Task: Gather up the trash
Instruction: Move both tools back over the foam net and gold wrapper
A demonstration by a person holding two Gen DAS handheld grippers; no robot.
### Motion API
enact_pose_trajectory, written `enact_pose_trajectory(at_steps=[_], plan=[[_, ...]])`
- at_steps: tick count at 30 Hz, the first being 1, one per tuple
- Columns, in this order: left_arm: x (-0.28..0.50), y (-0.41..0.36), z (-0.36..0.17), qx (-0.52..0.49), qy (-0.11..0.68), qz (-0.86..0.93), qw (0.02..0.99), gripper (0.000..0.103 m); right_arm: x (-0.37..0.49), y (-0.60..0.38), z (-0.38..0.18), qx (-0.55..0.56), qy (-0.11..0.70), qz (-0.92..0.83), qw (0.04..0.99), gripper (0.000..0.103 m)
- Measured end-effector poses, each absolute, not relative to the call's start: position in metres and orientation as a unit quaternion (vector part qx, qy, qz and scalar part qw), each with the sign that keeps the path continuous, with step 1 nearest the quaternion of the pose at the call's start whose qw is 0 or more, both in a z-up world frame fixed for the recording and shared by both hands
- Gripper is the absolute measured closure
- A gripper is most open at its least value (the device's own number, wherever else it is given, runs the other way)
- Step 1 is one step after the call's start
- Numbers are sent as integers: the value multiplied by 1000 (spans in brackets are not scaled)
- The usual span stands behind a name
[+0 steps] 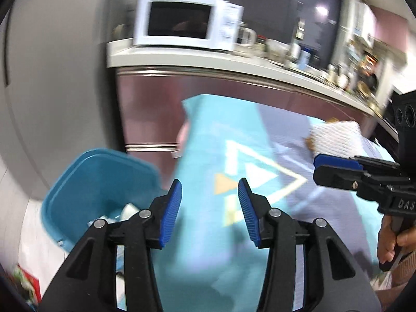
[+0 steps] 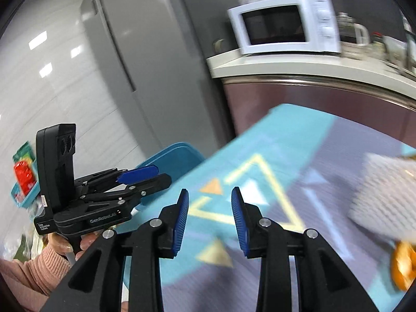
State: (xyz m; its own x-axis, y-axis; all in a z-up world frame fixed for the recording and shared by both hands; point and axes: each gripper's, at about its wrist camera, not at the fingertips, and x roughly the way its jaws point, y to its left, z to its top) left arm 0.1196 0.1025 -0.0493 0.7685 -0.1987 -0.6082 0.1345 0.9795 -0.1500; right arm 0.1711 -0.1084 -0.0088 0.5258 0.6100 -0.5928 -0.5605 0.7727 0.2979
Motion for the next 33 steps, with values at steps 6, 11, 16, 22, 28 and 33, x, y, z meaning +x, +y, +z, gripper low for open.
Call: enact_pose_trajectory(at_steps=[6, 11, 16, 22, 28, 33], plan=[[134, 42, -50, -26, 336, -144, 930, 58, 157, -178, -9, 66, 343, 264, 899, 71], [143, -7, -47, -8, 340, -184, 922, 57, 149, -226, -13, 94, 338, 210, 912, 71], [161, -43, -44, 12, 346, -211, 914, 54, 150, -264, -18, 119, 336, 174, 918, 71], [185, -80, -45, 24, 362, -222, 905, 49, 149, -286, -21, 124, 330, 151, 923, 71], [210, -101, -53, 19, 387, -223, 895, 44, 150, -312, -25, 138, 333, 125, 924, 67], [230, -108, -61, 0, 411, -236, 880, 37, 160, -328, -32, 145, 346, 104, 921, 58]])
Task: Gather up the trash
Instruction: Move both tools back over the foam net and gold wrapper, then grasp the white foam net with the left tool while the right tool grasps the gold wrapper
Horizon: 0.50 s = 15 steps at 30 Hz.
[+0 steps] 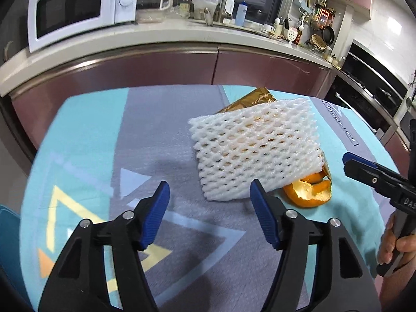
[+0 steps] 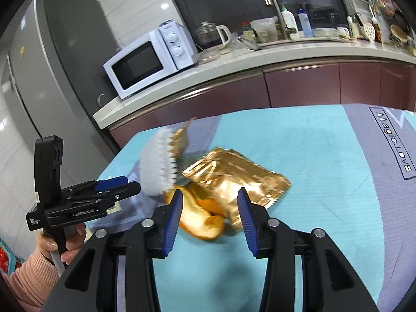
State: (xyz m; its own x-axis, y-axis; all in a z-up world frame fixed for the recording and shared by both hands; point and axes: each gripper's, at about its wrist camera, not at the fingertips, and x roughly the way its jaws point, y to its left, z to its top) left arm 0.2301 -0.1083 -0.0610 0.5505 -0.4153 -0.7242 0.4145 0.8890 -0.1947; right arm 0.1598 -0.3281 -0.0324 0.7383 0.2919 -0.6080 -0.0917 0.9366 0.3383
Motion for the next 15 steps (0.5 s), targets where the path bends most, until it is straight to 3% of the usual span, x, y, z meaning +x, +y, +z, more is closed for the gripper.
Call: enact_pose_trajectory(at_steps=[2, 5, 9, 11, 15], plan=[[236, -112, -64, -8, 422, -245, 873, 31, 165, -329, -34, 137, 353, 97, 920, 47], [246, -113, -66, -13, 429, -240, 871, 29, 174, -326, -37, 118, 364, 95, 919, 39], [253, -117, -67, -17, 432, -250, 866, 30, 182, -319, -40, 98, 373, 95, 918, 36], [256, -120, -67, -17, 433, -256, 864, 37, 186, -315, -41, 85, 376, 93, 918, 35], [253, -126, -68, -15, 431, -275, 859, 60, 193, -308, -45, 50, 388, 80, 917, 34]])
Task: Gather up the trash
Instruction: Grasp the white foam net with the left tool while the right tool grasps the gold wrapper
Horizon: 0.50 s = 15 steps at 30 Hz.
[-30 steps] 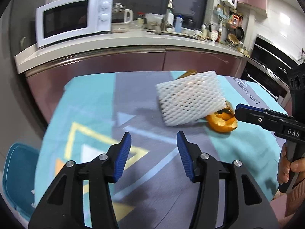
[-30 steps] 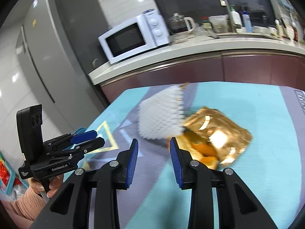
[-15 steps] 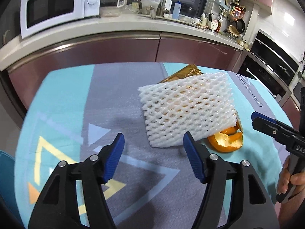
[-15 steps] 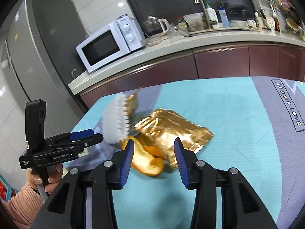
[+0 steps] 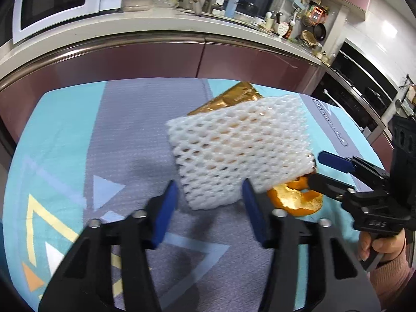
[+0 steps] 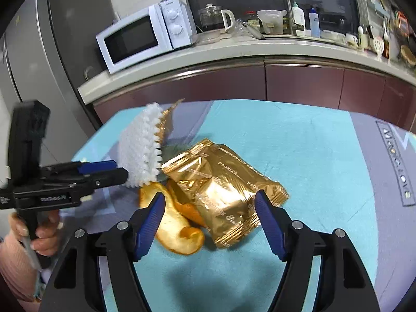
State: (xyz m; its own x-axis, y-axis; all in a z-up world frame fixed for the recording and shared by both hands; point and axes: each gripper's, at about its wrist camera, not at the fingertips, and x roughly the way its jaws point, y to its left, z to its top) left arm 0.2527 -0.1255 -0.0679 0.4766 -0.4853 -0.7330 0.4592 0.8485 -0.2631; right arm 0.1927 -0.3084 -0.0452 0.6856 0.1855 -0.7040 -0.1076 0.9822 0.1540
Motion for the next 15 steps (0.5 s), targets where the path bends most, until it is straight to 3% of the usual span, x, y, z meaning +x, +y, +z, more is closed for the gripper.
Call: enact_pose_trajectory(at_steps=[4, 6, 9, 13, 15], plan=[[245, -129, -69, -6, 428, -278, 860, 74, 193, -306, -48, 34, 394, 75, 915, 38], [245, -129, -70, -9, 430, -278, 859, 85, 192, -307, -51, 35, 398, 76, 913, 49], [242, -127, -72, -16, 430, -278, 859, 94, 189, -309, -50, 36, 394, 78, 915, 60], [243, -124, -72, -25, 429, -285, 857, 101, 183, -311, -47, 38, 387, 80, 918, 83], [240, -124, -71, -26, 427, -287, 857, 102, 180, -313, -45, 39, 382, 80, 920, 86]])
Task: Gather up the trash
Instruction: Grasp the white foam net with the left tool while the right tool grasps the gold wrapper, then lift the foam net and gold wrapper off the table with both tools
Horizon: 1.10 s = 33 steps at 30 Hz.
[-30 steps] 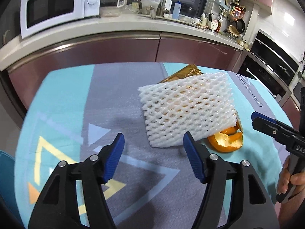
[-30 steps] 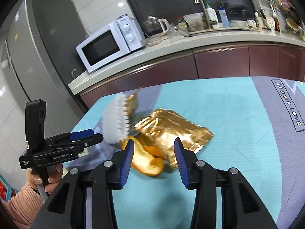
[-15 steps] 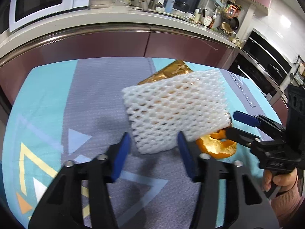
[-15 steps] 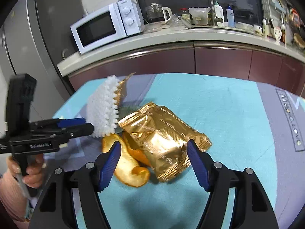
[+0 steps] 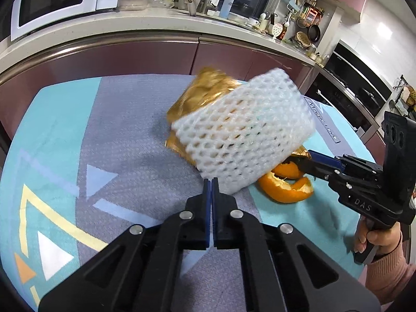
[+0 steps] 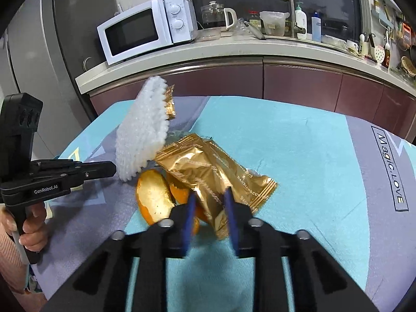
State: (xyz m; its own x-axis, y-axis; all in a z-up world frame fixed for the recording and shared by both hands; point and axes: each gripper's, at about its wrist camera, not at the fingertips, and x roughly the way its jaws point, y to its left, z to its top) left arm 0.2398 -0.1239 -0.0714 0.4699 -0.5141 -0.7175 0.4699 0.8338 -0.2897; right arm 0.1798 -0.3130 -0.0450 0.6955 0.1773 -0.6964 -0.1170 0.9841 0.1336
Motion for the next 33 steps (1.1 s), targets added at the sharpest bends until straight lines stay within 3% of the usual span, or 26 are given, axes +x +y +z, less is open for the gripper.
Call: enact_pose_trajectory(at_steps=[9, 13, 15, 19, 25, 27, 29, 33], plan=[[217, -127, -62, -5, 405, -291, 867, 99, 167, -321, -34, 64, 359, 87, 927, 90], [196, -135, -50, 15, 377, -300, 876, 81, 162, -316, -29, 57, 353, 96, 929, 90], [190, -141, -43, 26, 363, -304, 880, 65, 160, -311, -28, 47, 349, 99, 931, 90], [181, -154, -34, 46, 342, -308, 887, 50, 156, -302, -26, 26, 344, 108, 932, 91], [172, -169, -28, 68, 322, -287, 900, 51, 153, -289, -24, 2, 340, 123, 932, 91], [172, -171, -30, 73, 327, -283, 899, 70, 153, -285, -24, 0, 340, 130, 931, 91], [172, -169, -32, 69, 328, -286, 897, 83, 154, -282, -24, -3, 340, 134, 931, 91], [171, -163, -32, 64, 327, -286, 898, 89, 154, -276, -24, -8, 339, 143, 930, 91]])
